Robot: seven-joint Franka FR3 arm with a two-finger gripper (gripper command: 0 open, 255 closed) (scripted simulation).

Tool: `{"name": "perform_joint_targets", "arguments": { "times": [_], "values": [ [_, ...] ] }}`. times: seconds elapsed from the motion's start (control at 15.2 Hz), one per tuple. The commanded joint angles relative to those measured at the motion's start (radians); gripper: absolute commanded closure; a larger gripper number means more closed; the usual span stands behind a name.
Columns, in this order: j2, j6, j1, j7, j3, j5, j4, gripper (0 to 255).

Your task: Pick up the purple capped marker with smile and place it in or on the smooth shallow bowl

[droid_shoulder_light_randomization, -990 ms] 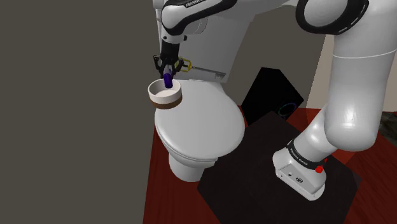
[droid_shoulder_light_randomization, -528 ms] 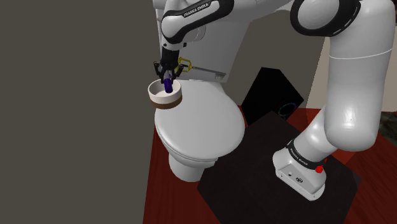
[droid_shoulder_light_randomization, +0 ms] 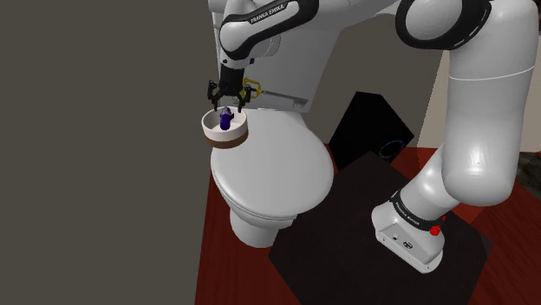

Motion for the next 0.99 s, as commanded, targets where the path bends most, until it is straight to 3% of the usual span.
{"name": "perform_joint_targets", "arguments": {
  "times": [0.0, 0.13, 0.4, 0.92],
  "values": [
    [0.0, 0.0, 0.0, 0.0, 0.0, 0.0, 0.0, 0],
    [0.0, 0.0, 0.0, 0.0, 0.0, 0.0, 0.0, 0],
    [-0.055, -0.101, -0.012, 0.003, -0.004, -0.004, 0.044, 0],
    [-0.055, -0.101, -0.012, 0.003, -0.004, -0.004, 0.044, 0]
  ]
}}
